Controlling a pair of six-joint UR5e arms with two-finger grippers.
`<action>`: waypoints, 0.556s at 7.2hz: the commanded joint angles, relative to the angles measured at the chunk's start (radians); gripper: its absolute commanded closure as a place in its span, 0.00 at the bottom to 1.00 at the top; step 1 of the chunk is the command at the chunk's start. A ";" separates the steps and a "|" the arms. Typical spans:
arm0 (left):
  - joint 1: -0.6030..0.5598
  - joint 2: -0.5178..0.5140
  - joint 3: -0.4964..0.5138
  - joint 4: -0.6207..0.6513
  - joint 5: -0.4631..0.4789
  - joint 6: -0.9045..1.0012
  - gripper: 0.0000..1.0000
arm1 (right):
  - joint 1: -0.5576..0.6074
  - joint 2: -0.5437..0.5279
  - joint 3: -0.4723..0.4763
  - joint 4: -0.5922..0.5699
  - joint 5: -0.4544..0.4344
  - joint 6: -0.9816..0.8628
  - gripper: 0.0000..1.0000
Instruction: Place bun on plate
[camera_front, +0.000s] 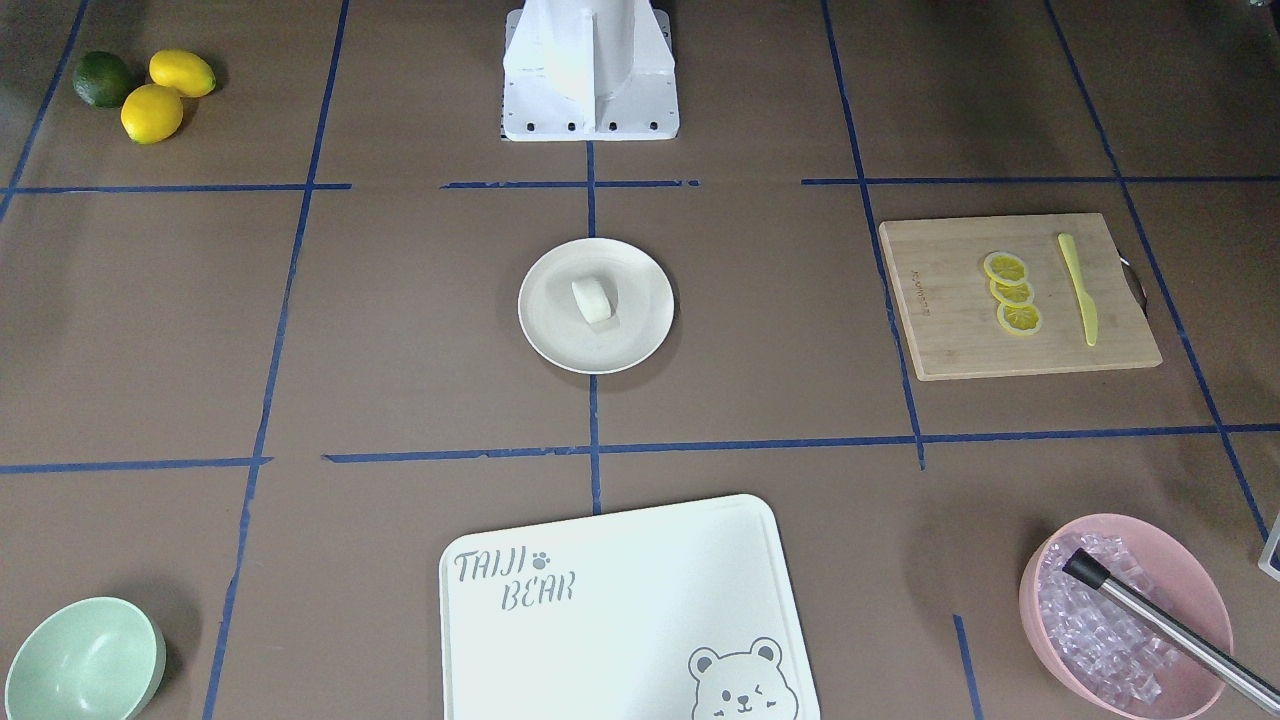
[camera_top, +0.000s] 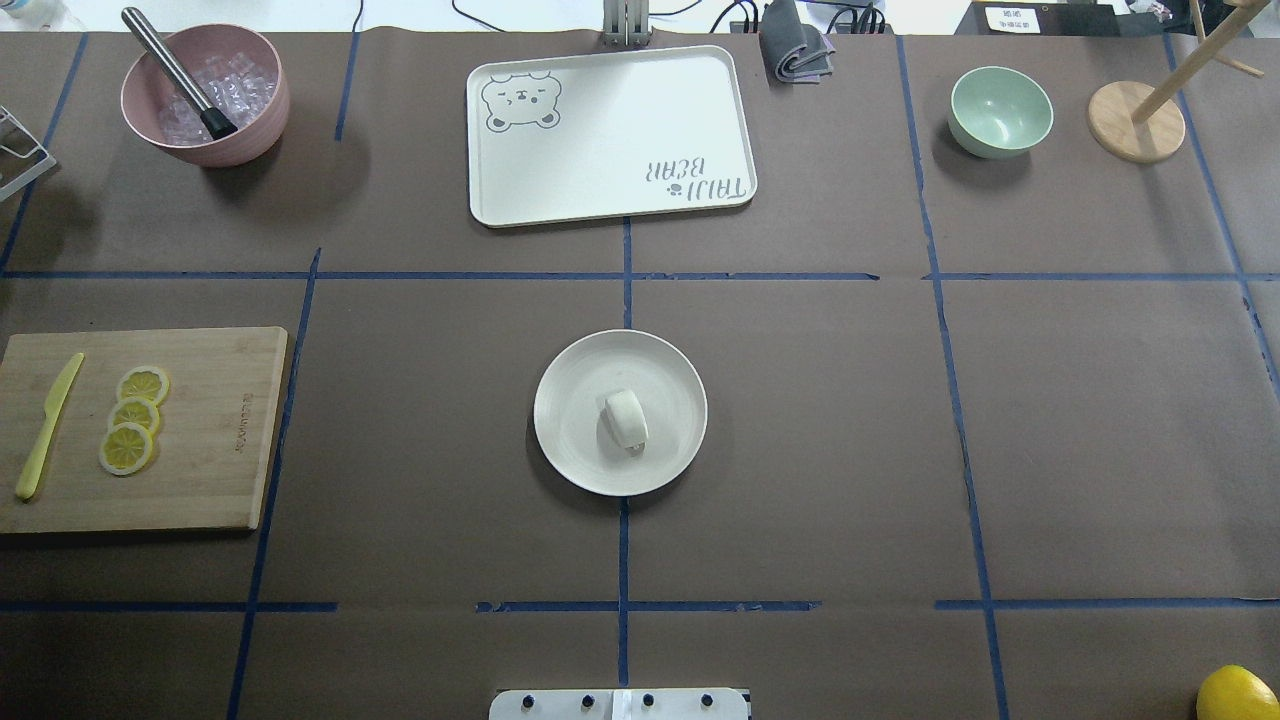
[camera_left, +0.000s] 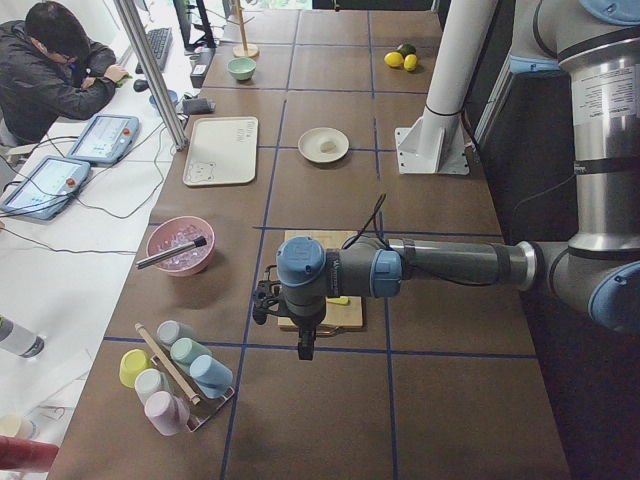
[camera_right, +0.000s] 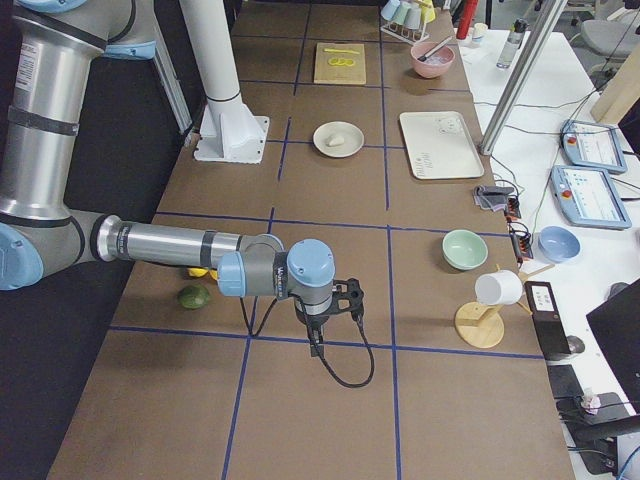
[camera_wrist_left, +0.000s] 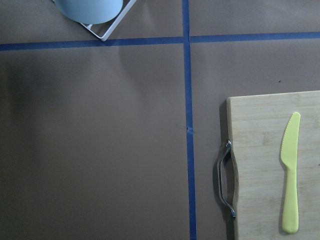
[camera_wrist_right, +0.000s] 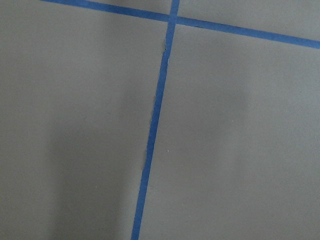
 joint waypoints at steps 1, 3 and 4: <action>-0.003 0.008 0.007 0.003 0.000 0.002 0.00 | 0.001 0.000 0.001 0.000 0.000 0.000 0.00; -0.003 0.007 0.016 0.010 0.000 0.002 0.00 | 0.000 0.000 -0.002 0.000 0.000 0.009 0.00; -0.003 0.007 0.023 0.007 0.000 0.002 0.00 | 0.000 0.000 -0.002 0.000 0.002 0.012 0.00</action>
